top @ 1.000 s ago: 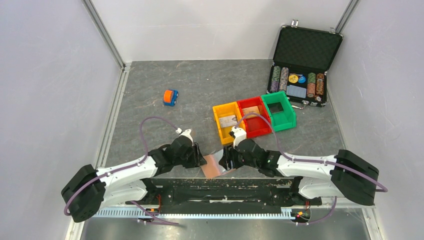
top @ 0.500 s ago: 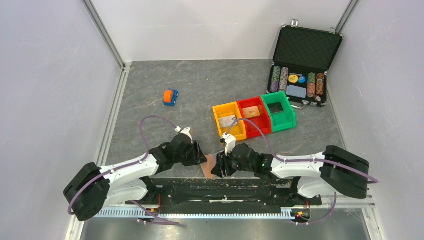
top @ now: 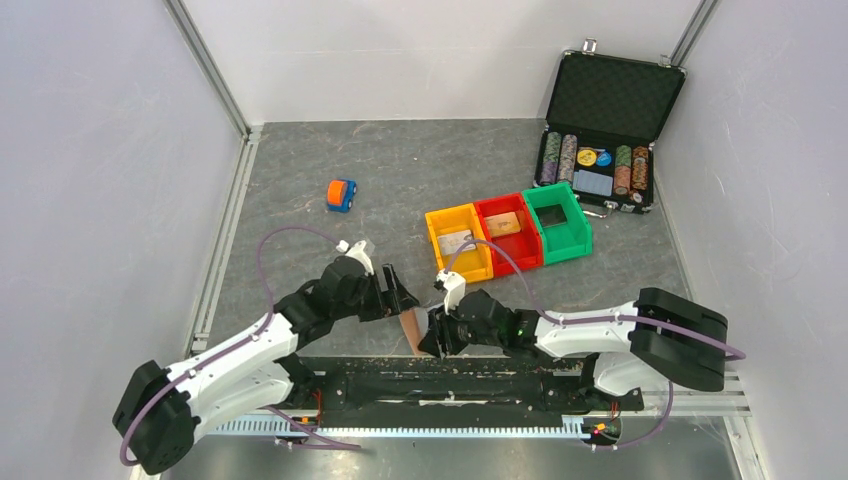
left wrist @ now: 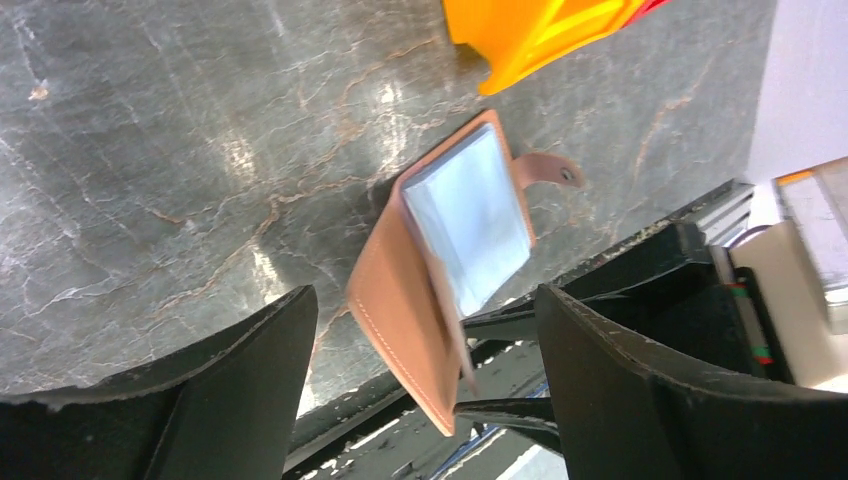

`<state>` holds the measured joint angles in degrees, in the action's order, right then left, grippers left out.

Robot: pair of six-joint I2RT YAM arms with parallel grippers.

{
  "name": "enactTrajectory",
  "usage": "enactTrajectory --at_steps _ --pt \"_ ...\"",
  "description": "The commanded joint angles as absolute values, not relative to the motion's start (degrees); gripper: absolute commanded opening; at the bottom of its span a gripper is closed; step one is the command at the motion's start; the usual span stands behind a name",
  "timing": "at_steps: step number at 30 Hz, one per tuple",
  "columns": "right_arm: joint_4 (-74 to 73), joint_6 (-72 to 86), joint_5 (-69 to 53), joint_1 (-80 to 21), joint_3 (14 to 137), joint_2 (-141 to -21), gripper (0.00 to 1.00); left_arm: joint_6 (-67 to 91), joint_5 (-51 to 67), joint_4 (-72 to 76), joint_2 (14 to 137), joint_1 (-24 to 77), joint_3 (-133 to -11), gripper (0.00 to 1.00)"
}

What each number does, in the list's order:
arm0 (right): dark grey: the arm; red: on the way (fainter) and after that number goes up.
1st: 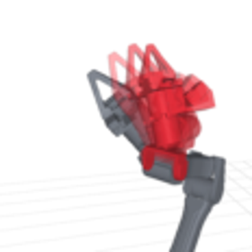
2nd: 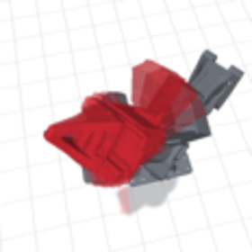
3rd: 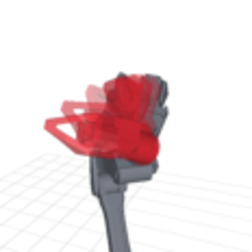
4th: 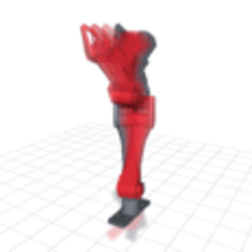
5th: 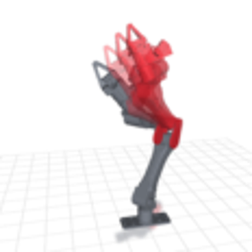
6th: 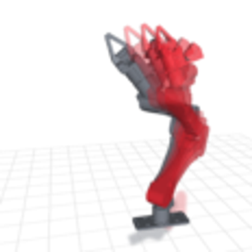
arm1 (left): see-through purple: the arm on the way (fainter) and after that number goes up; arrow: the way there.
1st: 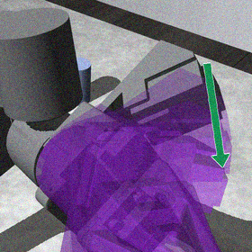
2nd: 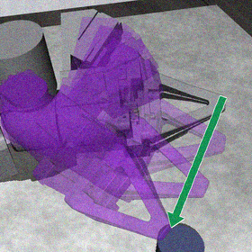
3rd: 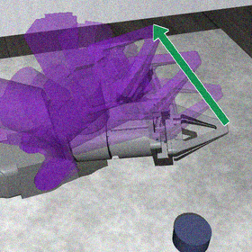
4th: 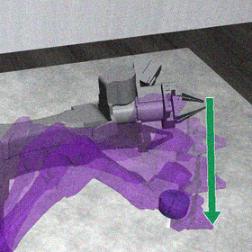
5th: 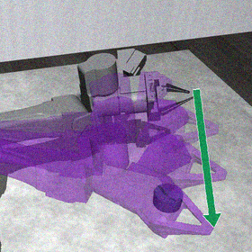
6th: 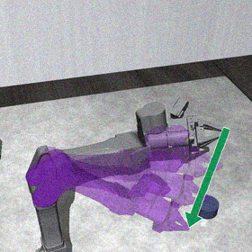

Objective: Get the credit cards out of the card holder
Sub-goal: Open the card holder at the center of the board.

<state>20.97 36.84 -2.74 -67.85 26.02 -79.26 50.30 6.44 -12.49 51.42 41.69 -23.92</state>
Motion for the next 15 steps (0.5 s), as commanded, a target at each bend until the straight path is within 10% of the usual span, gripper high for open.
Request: enactTrajectory --at_steps 1,15 --pt "23.5 36.6 -1.9 -69.0 29.1 -80.0 0.46 50.1 8.5 -13.6 48.9 41.4 -26.2 0.87" --pt "19.3 35.4 0.6 -69.2 29.8 -77.7 0.45 50.6 12.5 -5.5 55.7 41.4 -20.7 0.62"
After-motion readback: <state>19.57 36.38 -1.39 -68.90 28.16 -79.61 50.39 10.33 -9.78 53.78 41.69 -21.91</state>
